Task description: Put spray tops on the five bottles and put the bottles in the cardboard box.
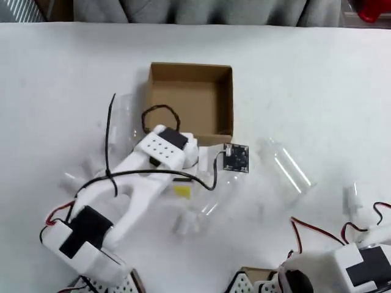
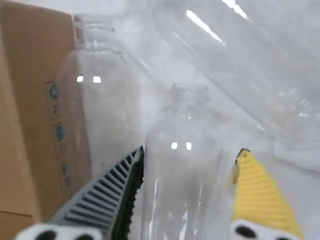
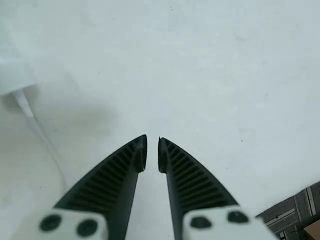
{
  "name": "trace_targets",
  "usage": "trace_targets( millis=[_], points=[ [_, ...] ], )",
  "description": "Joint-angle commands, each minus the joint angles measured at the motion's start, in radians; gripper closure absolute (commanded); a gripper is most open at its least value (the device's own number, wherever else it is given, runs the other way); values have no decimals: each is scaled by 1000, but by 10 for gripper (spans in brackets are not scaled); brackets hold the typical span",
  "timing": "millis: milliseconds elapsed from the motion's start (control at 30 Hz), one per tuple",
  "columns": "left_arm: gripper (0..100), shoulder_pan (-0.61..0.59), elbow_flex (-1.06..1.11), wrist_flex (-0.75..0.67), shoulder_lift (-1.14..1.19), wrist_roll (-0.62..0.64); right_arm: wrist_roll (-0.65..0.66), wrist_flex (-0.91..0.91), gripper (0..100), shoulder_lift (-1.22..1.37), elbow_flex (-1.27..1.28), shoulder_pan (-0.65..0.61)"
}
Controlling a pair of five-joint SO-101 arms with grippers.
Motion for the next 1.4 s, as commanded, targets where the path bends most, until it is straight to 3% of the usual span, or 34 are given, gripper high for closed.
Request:
trace_targets(
  millis=[0, 167, 367, 500, 767, 1033, 1200, 1367],
  points=[
    [717, -7, -60, 8, 50, -9, 2, -13, 982, -51, -8, 2],
    [724, -15, -64, -11, 96, -8, 2, -13, 982, -53, -9, 5],
    [911, -25, -66, -5, 96, -9, 2, -13, 982, -53, -9, 10],
    [924, -19, -66, -3, 94, -5, 2, -10, 982, -59, -9, 12],
    [924, -16, -57, 9, -22, 118, -5, -1, 982, -62, -9, 7],
    [924, 62, 17, 11, -199, 278, -6, 147, 982, -157, -8, -39],
    [924, 53, 20, -20, -254, 410, -9, 263, 981, -226, -6, -125],
    [924, -15, 20, -77, -260, 526, -124, 289, 980, -219, 25, -255]
  ],
)
